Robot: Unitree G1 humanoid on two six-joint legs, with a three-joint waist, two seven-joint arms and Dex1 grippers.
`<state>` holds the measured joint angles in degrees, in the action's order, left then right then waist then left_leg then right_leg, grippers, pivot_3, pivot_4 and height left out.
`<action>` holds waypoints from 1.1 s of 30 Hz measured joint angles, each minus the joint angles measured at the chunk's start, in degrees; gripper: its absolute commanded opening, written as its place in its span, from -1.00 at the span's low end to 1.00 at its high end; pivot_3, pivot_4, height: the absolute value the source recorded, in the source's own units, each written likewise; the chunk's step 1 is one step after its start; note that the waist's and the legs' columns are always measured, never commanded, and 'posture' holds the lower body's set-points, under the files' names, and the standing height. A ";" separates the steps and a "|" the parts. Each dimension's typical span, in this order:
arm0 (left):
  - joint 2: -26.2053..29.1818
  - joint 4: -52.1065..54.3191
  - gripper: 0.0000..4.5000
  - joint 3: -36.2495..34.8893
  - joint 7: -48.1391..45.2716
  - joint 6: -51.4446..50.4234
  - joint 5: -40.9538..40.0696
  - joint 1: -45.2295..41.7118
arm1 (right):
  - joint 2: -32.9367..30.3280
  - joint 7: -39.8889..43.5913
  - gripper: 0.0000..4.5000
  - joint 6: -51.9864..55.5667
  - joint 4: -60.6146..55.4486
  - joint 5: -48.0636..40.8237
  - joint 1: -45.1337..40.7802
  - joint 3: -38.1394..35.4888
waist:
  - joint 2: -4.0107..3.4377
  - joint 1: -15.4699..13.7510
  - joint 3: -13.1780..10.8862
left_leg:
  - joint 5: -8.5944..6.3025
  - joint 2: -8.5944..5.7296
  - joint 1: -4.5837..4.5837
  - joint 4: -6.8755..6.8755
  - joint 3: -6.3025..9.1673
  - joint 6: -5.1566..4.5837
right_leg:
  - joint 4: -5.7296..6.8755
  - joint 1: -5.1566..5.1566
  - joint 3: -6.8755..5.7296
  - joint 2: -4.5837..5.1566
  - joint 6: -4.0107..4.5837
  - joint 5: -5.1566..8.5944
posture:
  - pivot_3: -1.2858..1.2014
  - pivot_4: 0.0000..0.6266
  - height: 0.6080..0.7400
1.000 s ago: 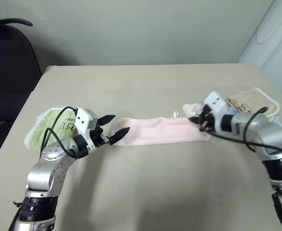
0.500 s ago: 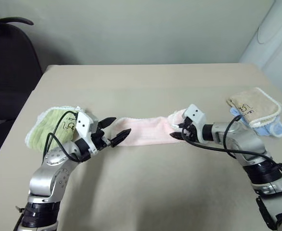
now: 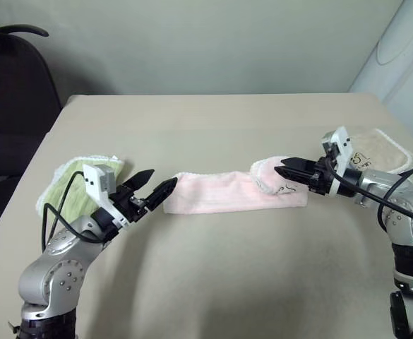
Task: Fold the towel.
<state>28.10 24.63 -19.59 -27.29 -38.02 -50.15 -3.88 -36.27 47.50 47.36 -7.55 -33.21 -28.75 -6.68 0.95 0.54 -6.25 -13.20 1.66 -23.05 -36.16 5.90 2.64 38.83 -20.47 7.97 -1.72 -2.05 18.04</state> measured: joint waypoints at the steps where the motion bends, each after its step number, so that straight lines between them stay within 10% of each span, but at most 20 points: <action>1: -0.23 0.04 1.00 -0.13 1.02 -0.54 -0.80 -0.14 | 1.09 -0.49 -0.84 -1.56 2.64 1.58 -1.03 1.32 | 0.00 0.02 0.00 | 0.00 0.00 0.04 -0.01 0.00 -0.01 | 0.01 0.02 0.01 0.00 0.00 0.00 | 0.03 -0.52 1.00; 11: -1.49 2.27 1.00 -0.43 11.34 -6.10 -8.76 0.74 | 6.49 -2.27 -0.99 -29.05 27.92 22.30 -3.05 16.25 | 0.15 -0.04 0.12 | -0.16 0.03 0.40 0.02 0.04 -0.21 | 0.00 0.37 -0.08 0.03 0.04 -0.03 | 0.03 -0.52 1.00; 33: -4.13 8.21 1.00 2.53 55.05 -6.28 -44.28 12.80 | 8.60 1.59 -0.99 -28.15 20.53 13.91 -3.31 7.08 | 0.07 -0.29 -0.14 | -0.14 0.01 0.76 0.09 -0.04 0.08 | -0.27 0.77 -0.05 -0.02 0.06 -0.01 | 0.03 -0.52 1.00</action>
<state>23.98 32.85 -17.07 27.76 -44.30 -94.42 8.92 -27.67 49.09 19.21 12.99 -19.30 -32.06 0.40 1.01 0.25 -6.39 -13.34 1.67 -22.29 -36.07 5.86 2.72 38.56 -19.70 7.92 -1.74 -1.99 18.03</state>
